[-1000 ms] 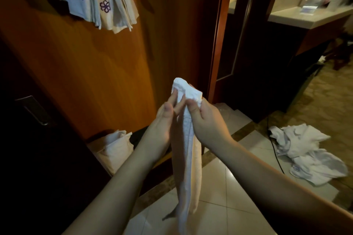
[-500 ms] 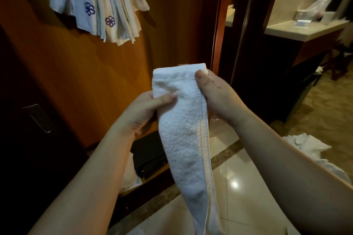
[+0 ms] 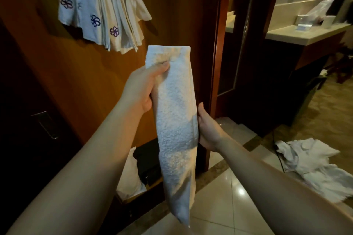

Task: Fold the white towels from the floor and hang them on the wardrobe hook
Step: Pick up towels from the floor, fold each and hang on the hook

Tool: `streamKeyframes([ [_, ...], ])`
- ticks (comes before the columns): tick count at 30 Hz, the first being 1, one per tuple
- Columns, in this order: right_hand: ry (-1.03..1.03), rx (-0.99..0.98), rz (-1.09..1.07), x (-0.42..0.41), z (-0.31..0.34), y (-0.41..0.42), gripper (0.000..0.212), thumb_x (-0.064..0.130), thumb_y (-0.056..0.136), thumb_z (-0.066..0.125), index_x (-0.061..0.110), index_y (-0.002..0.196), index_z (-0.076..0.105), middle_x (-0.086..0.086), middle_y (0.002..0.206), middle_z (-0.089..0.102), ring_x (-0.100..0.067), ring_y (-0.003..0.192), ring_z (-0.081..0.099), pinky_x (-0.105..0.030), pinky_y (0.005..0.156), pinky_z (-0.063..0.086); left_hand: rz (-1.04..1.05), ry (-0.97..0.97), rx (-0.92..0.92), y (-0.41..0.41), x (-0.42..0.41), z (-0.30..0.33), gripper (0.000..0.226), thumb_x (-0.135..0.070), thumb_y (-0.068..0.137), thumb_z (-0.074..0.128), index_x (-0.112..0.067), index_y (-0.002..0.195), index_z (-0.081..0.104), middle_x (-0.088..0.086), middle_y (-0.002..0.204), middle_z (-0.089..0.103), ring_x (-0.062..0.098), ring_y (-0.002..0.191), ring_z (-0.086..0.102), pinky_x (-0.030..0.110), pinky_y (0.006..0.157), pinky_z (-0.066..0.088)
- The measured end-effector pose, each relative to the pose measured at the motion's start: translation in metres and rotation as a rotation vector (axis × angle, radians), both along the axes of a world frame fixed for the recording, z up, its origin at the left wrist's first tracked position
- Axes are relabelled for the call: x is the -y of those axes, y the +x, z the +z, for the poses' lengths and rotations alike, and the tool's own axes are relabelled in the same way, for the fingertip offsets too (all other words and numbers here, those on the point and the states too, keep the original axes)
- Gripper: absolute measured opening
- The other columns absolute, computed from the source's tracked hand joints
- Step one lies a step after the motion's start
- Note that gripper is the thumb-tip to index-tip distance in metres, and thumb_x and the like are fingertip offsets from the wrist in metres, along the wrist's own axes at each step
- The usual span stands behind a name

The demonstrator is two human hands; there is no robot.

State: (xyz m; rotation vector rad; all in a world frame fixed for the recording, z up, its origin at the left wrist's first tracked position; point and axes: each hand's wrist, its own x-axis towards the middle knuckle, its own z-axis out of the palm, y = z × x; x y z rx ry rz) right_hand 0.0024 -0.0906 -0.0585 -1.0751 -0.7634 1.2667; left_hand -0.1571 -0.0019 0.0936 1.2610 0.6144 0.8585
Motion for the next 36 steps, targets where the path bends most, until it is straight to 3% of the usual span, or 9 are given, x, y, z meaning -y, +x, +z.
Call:
streamKeyframes([
  [5, 0.092, 0.08, -0.096, 0.011, 0.004, -0.012, 0.08, 0.083, 0.082, 0.04, 0.023, 0.125, 0.072, -0.007, 0.133, 0.067, -0.018, 0.129, 0.058, -0.037, 0.109, 0.038, 0.057, -0.073, -0.02, -0.002, -0.011, 0.01, 0.03, -0.025, 0.085, 0.077, -0.015, 0.112, 0.066, 0.003, 0.092, 0.079, 0.021, 0.081, 0.076, 0.041, 0.068, 0.057],
  [8, 0.086, 0.12, -0.115, 0.019, 0.005, -0.017, 0.067, 0.075, 0.078, 0.062, 0.023, 0.119, 0.073, -0.002, 0.124, 0.071, -0.016, 0.118, 0.066, -0.032, 0.096, 0.05, 0.102, -0.116, -0.003, -0.002, -0.017, 0.014, 0.03, -0.022, 0.084, 0.077, -0.014, 0.111, 0.065, 0.005, 0.089, 0.079, 0.022, 0.077, 0.076, 0.039, 0.059, 0.06],
  [11, 0.05, 0.472, -0.093, 0.026, 0.005, -0.022, 0.076, 0.082, 0.064, 0.069, 0.044, 0.126, 0.049, 0.015, 0.118, 0.067, 0.001, 0.105, 0.067, -0.019, 0.083, 0.053, 0.144, -0.12, 0.003, -0.002, -0.022, 0.017, 0.029, -0.024, 0.084, 0.078, -0.017, 0.108, 0.063, 0.003, 0.084, 0.078, 0.022, 0.076, 0.076, 0.041, 0.056, 0.06],
  [13, 0.103, 0.567, -0.153, 0.026, 0.003, -0.025, 0.071, 0.073, 0.067, 0.073, 0.059, 0.125, 0.033, 0.024, 0.124, 0.056, 0.008, 0.104, 0.065, -0.013, 0.076, 0.054, 0.171, -0.123, 0.02, -0.002, -0.025, 0.019, 0.029, -0.024, 0.084, 0.078, -0.019, 0.107, 0.062, 0.002, 0.082, 0.078, 0.021, 0.076, 0.076, 0.041, 0.058, 0.06],
  [16, 0.192, 0.561, -0.307, 0.028, 0.0, -0.03, 0.055, 0.062, 0.07, 0.076, 0.068, 0.107, 0.036, 0.027, 0.116, 0.057, 0.0, 0.106, 0.066, -0.022, 0.079, 0.058, 0.183, -0.135, 0.04, -0.001, -0.027, 0.021, 0.03, -0.024, 0.083, 0.079, -0.019, 0.106, 0.06, 0.002, 0.081, 0.077, 0.021, 0.075, 0.076, 0.043, 0.059, 0.06],
  [20, 0.169, 0.667, -0.33, 0.029, -0.002, -0.033, 0.044, 0.066, 0.072, 0.071, 0.06, 0.106, 0.043, 0.011, 0.117, 0.064, -0.011, 0.104, 0.067, -0.03, 0.08, 0.056, 0.168, -0.128, 0.051, 0.004, -0.024, 0.024, 0.034, -0.023, 0.082, 0.08, -0.019, 0.109, 0.061, 0.003, 0.085, 0.078, 0.023, 0.079, 0.077, 0.048, 0.066, 0.061],
  [27, 0.122, 0.662, -0.275, 0.027, 0.005, -0.032, 0.005, 0.058, 0.096, 0.051, 0.054, 0.095, 0.052, 0.026, 0.089, 0.064, 0.005, 0.076, 0.062, -0.018, 0.067, 0.046, 0.125, -0.028, 0.044, 0.005, -0.024, 0.024, 0.03, -0.029, 0.081, 0.08, -0.023, 0.106, 0.063, -0.002, 0.086, 0.078, 0.017, 0.077, 0.076, 0.044, 0.068, 0.058],
  [31, 0.138, 0.641, -0.323, 0.028, 0.006, -0.037, 0.013, 0.057, 0.101, 0.039, 0.055, 0.089, 0.045, 0.033, 0.082, 0.057, 0.01, 0.073, 0.057, -0.01, 0.063, 0.044, 0.084, 0.013, 0.046, -0.001, -0.028, 0.027, 0.041, -0.028, 0.078, 0.081, -0.019, 0.115, 0.064, -0.001, 0.096, 0.078, 0.02, 0.087, 0.076, 0.047, 0.078, 0.059],
  [36, 0.184, 0.632, -0.391, 0.025, 0.006, -0.041, 0.016, 0.062, 0.098, 0.035, 0.054, 0.087, 0.044, 0.032, 0.075, 0.054, 0.008, 0.066, 0.052, -0.013, 0.058, 0.043, 0.02, -0.004, 0.132, -0.01, -0.034, 0.027, 0.039, -0.021, 0.082, 0.077, -0.013, 0.118, 0.064, 0.005, 0.102, 0.077, 0.024, 0.094, 0.075, 0.041, 0.07, 0.062],
])
